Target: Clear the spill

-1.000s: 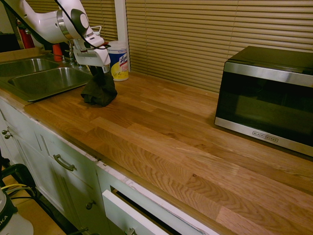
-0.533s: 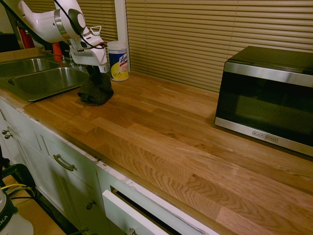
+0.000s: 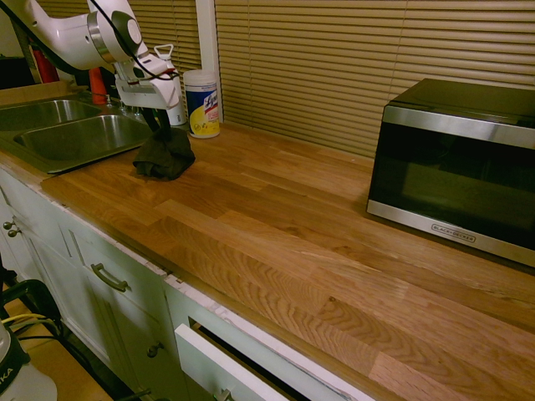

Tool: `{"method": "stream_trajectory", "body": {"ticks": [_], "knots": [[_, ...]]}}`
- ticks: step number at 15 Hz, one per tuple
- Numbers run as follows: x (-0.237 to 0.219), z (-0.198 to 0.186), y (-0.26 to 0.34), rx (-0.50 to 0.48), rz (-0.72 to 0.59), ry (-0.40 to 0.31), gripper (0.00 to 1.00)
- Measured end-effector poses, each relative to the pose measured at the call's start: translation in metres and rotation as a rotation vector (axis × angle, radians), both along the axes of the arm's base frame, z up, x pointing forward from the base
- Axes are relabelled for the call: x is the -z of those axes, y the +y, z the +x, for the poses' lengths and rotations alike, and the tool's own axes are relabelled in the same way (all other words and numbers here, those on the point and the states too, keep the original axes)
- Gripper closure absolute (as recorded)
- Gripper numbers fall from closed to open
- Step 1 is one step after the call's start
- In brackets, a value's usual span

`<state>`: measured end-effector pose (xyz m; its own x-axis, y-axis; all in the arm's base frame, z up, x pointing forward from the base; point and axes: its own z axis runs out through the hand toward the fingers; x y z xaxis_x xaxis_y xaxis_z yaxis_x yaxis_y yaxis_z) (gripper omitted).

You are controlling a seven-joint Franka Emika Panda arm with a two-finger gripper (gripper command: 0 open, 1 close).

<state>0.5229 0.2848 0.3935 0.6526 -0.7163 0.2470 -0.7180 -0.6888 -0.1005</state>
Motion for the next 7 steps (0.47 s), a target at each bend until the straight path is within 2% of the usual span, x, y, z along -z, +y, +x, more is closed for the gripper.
{"method": "stream_trajectory", "body": {"ticks": [7], "knots": [[-0.059, -0.021, 0.009, 0.038, -0.014, -0.059, 0.0]]}}
